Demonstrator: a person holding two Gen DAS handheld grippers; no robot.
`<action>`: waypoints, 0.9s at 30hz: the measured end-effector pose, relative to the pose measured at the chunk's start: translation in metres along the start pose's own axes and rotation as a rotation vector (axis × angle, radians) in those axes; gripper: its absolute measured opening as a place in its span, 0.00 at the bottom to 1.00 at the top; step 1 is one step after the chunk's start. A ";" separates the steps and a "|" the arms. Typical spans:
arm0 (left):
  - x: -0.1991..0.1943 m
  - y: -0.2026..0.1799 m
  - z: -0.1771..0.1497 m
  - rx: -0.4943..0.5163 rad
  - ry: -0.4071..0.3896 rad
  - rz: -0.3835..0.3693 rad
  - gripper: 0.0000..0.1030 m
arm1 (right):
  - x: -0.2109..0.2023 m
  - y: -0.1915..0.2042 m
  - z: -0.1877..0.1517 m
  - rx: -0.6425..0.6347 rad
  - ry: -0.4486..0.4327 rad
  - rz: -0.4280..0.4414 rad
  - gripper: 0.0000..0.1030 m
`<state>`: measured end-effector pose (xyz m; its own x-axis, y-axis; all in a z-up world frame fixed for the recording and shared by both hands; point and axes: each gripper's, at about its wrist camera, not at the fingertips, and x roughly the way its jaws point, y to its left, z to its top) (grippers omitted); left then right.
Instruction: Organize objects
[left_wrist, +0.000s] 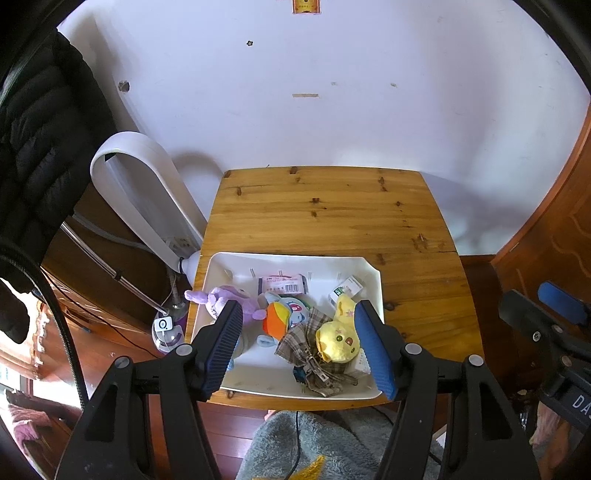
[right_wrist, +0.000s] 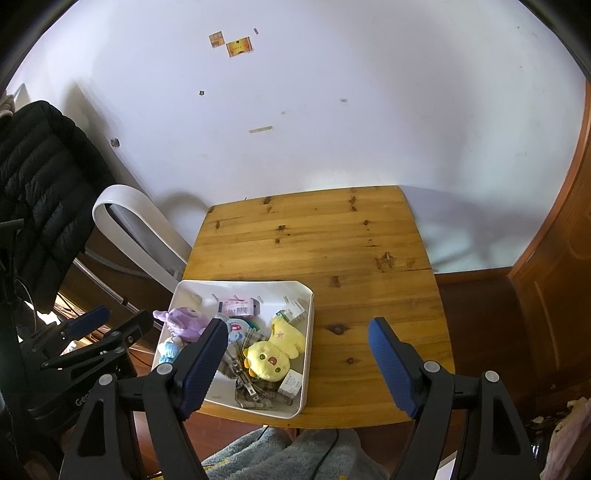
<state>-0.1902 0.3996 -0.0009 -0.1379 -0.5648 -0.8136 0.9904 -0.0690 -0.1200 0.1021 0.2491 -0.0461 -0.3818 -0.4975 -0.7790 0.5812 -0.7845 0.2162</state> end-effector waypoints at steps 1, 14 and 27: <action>0.000 0.000 0.000 0.001 0.000 0.000 0.65 | 0.000 0.000 0.000 0.001 0.000 0.000 0.77; 0.001 0.001 -0.001 -0.002 0.003 -0.002 0.65 | 0.002 0.002 -0.002 0.005 0.005 -0.003 0.77; 0.000 0.001 -0.002 0.003 -0.005 0.000 0.65 | 0.002 0.002 -0.002 0.004 0.007 -0.002 0.77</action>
<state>-0.1897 0.4016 -0.0024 -0.1374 -0.5692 -0.8107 0.9905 -0.0715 -0.1177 0.1044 0.2470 -0.0486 -0.3778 -0.4929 -0.7838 0.5775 -0.7871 0.2166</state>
